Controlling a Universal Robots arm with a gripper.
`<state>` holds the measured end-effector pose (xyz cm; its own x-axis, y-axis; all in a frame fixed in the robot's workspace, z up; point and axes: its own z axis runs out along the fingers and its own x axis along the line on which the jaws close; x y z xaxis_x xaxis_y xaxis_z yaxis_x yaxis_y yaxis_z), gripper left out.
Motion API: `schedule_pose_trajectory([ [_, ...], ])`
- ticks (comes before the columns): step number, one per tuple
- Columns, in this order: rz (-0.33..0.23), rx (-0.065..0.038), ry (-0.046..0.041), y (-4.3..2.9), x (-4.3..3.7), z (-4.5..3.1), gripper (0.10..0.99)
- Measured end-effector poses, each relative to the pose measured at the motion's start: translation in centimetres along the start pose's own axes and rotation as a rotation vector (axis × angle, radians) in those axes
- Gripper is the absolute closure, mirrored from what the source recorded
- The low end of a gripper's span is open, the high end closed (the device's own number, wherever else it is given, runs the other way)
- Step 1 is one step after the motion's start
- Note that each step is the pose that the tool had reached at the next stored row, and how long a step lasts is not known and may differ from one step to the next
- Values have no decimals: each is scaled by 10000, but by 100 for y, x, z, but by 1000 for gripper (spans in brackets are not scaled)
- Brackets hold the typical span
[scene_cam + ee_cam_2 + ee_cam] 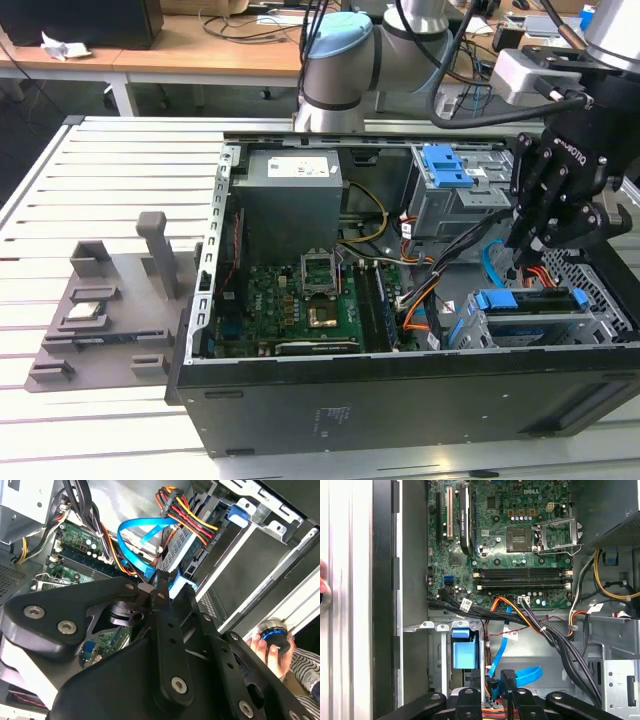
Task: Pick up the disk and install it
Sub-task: 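Insert the second disk wire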
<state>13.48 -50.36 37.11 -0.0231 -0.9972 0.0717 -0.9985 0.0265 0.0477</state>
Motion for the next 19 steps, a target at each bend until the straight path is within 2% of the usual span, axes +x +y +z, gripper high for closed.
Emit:
schedule_pose_trajectory([
  [3, 0, 0, 0, 0, 0, 0, 800],
  [5, -1, 0, 0, 0, 0, 0, 925],
  [8, -1, 0, 0, 0, 13, 1, 925],
  [11, -2, 0, 1, -4, 109, 15, 925],
  [16, -13, -6, 5, -67, 127, 123, 925],
  [19, -19, -4, 46, -102, 140, 152, 925],
])
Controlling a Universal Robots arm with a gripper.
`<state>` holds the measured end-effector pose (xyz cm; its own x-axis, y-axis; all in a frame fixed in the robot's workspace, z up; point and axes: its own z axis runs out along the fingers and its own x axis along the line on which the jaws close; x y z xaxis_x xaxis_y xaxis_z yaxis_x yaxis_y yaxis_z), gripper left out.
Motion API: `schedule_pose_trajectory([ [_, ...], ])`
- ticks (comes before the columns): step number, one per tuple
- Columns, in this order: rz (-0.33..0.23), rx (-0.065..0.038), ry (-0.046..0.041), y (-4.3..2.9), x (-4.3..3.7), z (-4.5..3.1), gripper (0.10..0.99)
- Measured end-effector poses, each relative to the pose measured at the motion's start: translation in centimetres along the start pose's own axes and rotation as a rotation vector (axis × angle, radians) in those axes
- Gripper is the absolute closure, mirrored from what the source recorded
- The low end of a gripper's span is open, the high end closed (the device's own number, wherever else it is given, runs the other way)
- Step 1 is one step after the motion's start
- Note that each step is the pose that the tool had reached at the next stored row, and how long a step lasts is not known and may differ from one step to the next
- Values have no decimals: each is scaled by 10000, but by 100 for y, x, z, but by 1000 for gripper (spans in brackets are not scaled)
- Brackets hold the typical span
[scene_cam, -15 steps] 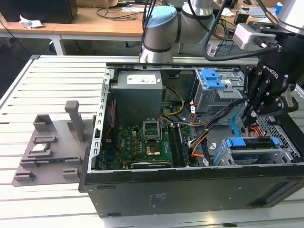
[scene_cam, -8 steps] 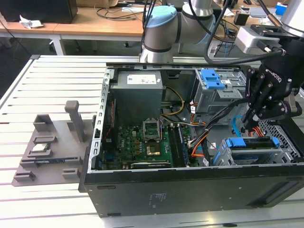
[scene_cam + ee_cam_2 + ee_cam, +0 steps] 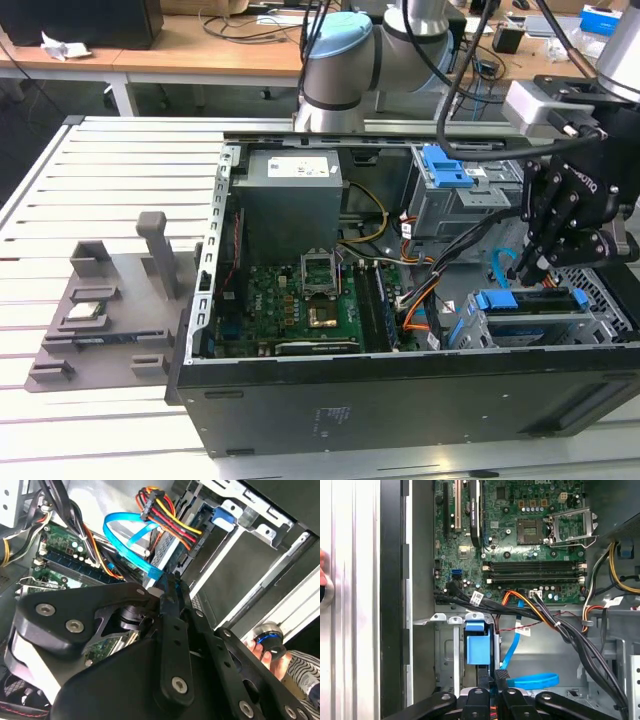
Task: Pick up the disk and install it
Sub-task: 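Insert the second disk wire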
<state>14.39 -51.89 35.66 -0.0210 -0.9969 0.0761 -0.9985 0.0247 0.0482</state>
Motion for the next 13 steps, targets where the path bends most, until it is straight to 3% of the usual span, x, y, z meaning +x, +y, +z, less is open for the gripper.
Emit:
schedule_pose_trajectory([
  [13, -106, 9, 35, -126, 9, 122, 925],
])
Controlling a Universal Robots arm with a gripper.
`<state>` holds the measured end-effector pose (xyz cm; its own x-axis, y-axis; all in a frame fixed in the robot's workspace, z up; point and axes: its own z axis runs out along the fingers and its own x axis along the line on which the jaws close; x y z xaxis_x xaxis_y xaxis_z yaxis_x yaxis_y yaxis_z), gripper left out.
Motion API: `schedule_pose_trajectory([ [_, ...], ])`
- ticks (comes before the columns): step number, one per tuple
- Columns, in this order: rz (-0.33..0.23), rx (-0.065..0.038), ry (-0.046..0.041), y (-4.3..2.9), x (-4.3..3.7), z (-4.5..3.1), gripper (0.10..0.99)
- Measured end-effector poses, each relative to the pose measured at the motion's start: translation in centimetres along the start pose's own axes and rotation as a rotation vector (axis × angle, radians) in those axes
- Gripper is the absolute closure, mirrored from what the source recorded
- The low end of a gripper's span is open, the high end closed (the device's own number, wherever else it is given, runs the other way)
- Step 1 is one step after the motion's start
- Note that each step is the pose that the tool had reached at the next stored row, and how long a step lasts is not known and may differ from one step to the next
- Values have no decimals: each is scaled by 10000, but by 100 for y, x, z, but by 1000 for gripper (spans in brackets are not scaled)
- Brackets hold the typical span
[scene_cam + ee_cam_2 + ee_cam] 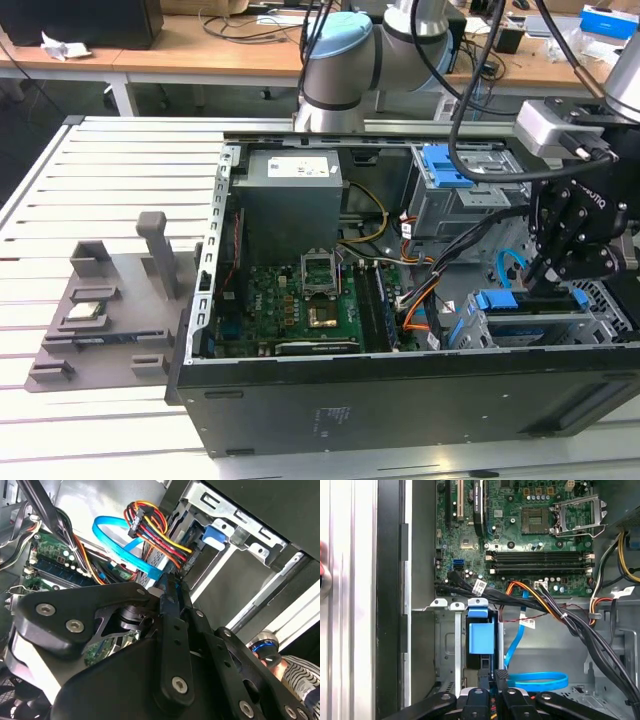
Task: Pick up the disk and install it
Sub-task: 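Insert the second disk wire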
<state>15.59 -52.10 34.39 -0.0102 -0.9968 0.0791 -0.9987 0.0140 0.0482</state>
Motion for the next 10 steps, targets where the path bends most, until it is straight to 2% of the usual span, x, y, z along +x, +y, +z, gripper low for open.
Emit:
schedule_pose_trajectory([
  [6, -36, 3, 8, -11, 3, 57, 925],
  [10, -37, 3, -4, -11, 2, 64, 914],
])
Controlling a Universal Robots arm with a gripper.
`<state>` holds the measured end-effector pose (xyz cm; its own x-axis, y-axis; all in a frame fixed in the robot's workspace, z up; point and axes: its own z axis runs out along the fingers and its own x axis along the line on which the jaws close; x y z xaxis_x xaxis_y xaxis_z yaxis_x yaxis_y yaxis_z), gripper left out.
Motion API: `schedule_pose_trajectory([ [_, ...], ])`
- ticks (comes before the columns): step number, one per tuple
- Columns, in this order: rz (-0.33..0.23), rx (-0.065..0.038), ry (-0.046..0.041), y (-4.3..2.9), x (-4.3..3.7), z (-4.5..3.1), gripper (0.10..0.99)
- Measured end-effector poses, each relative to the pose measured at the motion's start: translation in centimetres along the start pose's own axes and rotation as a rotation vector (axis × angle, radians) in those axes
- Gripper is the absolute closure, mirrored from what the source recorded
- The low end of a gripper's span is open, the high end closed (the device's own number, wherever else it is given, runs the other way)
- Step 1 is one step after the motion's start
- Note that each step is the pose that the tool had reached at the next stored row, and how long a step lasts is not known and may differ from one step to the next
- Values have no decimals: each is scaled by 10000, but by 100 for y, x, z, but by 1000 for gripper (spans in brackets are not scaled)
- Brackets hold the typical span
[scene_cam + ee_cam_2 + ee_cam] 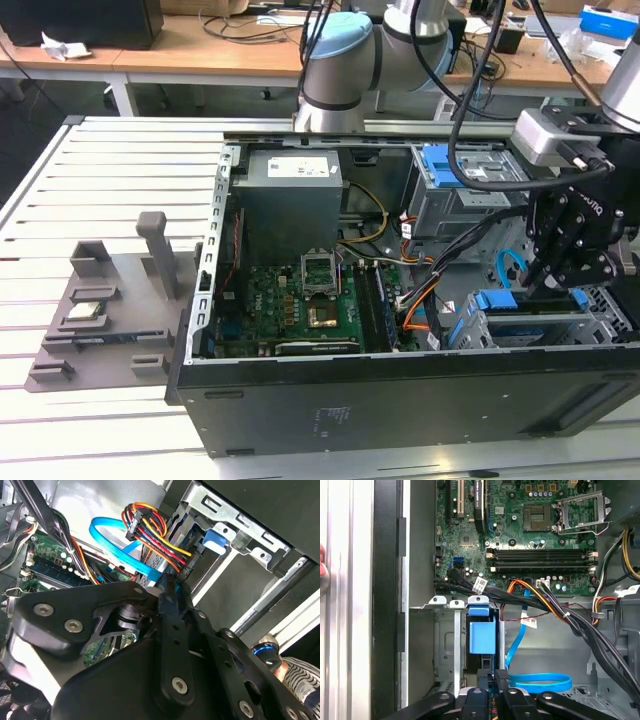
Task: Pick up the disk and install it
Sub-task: 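Insert the second disk wire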
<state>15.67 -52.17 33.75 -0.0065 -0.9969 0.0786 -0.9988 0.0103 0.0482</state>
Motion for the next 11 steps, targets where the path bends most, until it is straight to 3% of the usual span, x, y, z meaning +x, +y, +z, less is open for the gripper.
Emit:
schedule_pose_trajectory([
  [1, 0, 0, 2, 0, 0, 0, 851],
  [2, 1, 0, 10, 0, 0, -2, 851],
  [7, 2, 0, 32, 11, -48, -205, 863],
  [8, 4, 0, 43, 15, -66, -276, 863],
  [10, 4, 0, 51, 22, -79, -415, 980],
  [11, 4, 0, 51, 24, -78, -463, 980],
])
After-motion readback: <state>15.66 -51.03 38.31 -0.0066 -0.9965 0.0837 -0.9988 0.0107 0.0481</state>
